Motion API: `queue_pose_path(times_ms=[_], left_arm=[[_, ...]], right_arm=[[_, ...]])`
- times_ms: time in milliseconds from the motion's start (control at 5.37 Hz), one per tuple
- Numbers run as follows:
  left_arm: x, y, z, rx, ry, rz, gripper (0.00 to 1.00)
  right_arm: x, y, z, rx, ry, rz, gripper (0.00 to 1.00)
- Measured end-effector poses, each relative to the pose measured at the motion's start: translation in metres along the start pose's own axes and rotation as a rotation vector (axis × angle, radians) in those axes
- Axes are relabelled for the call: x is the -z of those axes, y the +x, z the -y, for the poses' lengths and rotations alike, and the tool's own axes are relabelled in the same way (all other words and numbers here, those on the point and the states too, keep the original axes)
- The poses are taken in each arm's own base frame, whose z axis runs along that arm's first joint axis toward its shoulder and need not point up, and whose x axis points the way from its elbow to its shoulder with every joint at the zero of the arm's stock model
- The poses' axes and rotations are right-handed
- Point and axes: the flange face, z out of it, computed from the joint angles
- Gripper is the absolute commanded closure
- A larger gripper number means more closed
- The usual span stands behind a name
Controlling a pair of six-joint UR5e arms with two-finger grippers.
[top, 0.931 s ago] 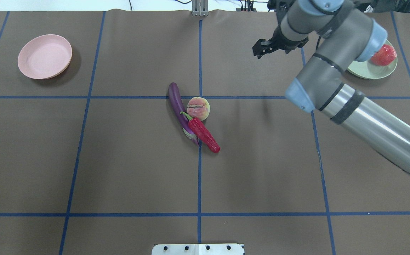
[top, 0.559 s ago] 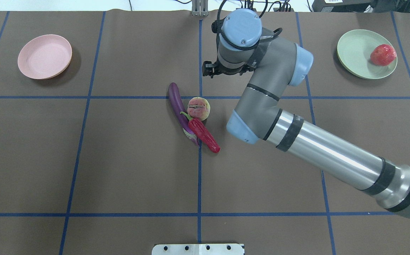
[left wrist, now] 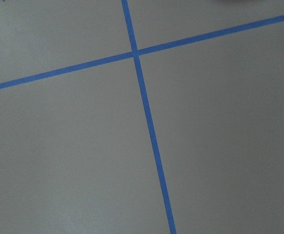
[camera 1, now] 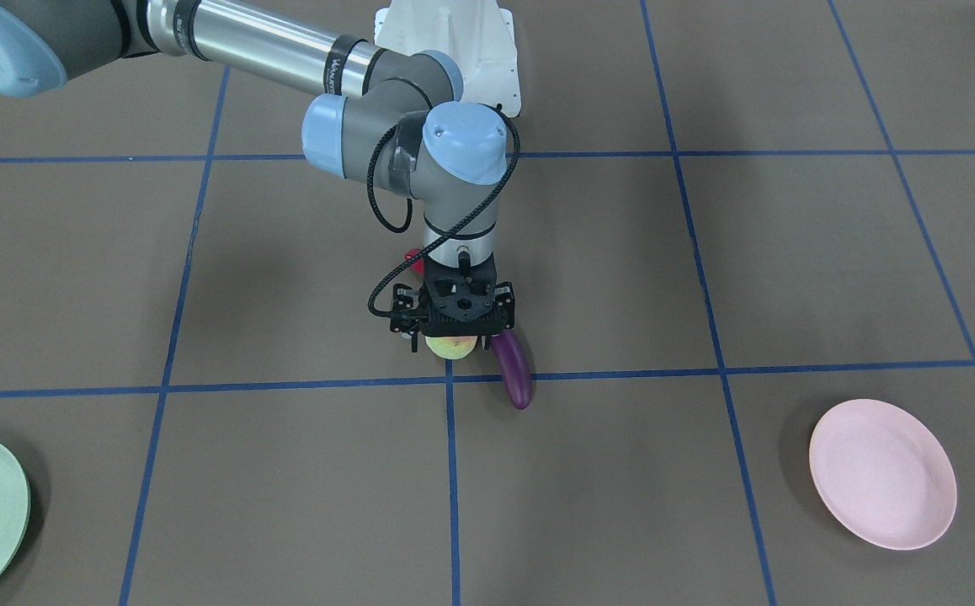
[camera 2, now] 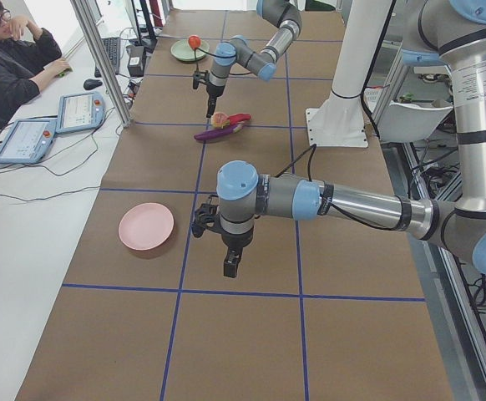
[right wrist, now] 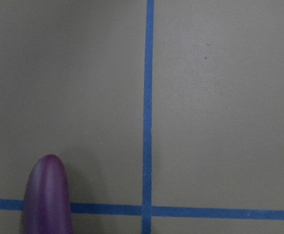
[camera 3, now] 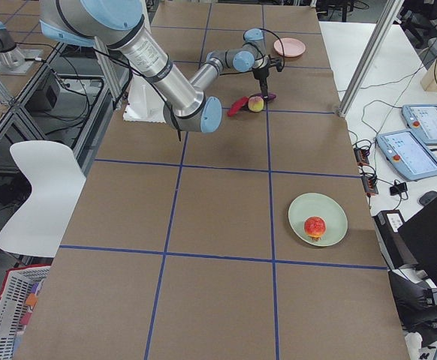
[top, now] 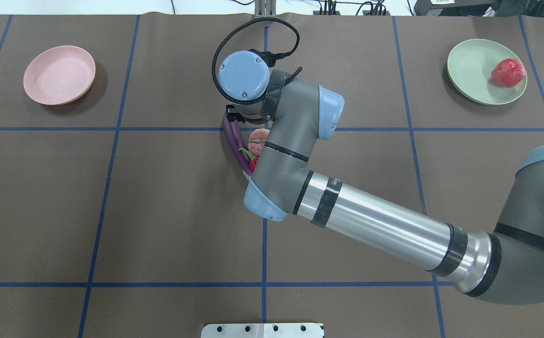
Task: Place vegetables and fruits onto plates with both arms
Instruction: 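Reach the right gripper to the peach beside the eggplant and grasp it, then carry the peach with the right gripper to the pale green plate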
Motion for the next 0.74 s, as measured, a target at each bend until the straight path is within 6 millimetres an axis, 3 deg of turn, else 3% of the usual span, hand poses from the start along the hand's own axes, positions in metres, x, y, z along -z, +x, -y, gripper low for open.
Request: queue_pose_path(times_ms=[559, 745], left_arm=[[-0.001, -0.001, 0.0, 0.002, -0.003, 0.002, 0.0], [-0.003, -0.002, -0.001, 0.005, -0.006, 0.001, 0.0]], right_arm=[[-0.023, -0.013, -0.03, 0.041, -0.012, -0.077, 0.02], [-0.027, -0.014, -0.038, 0.045, -0.02, -0.08, 0.12]])
